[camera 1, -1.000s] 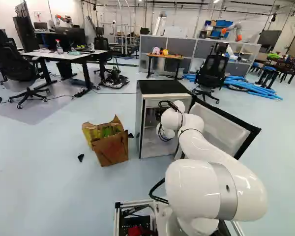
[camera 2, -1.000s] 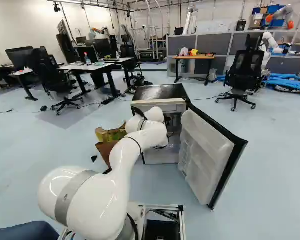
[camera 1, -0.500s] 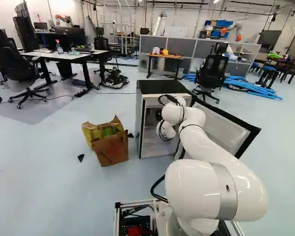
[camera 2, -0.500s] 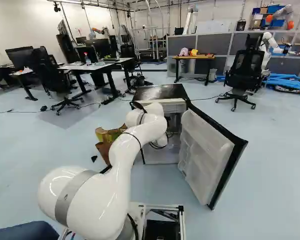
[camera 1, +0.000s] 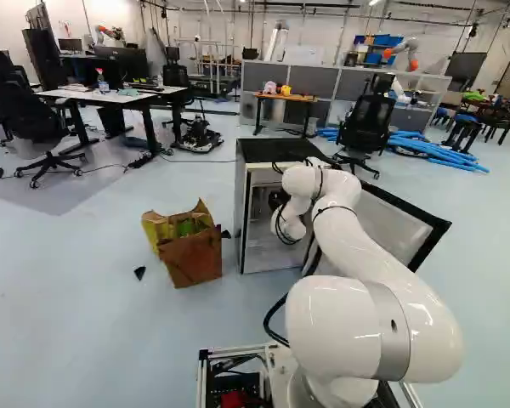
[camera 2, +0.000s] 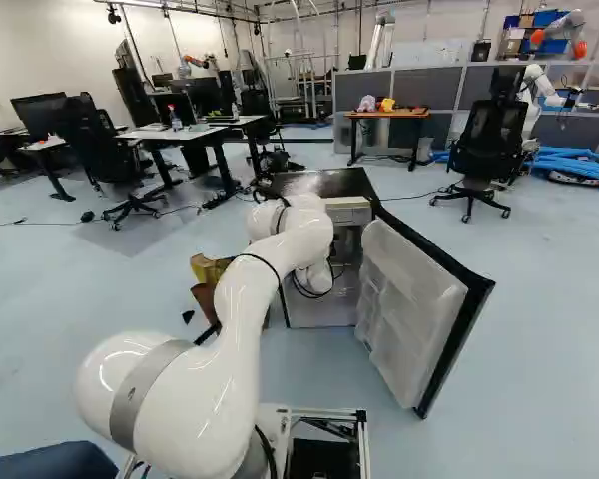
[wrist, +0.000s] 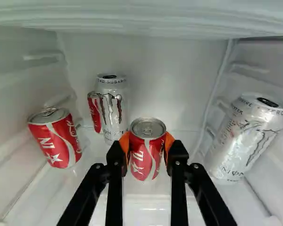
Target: Grab a drink from the fridge
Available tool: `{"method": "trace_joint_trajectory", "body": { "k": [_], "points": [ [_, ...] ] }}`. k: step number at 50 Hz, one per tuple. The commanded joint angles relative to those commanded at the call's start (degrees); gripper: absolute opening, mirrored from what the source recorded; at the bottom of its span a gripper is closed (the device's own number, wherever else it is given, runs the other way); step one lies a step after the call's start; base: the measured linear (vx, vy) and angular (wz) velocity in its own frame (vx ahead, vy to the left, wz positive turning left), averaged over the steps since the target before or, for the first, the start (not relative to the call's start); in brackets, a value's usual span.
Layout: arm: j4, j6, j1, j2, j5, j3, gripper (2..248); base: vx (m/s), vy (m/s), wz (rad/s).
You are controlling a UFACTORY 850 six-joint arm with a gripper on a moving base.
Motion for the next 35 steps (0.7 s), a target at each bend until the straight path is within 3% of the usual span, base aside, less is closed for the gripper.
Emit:
{"method": "trace_joint_trajectory", "body": {
  "k": [35],
  "points": [
    [0.0, 0.0, -0.17, 11.73, 0.0, 18.78, 94, 0.0, 0.0, 0.0]
  ]
}}
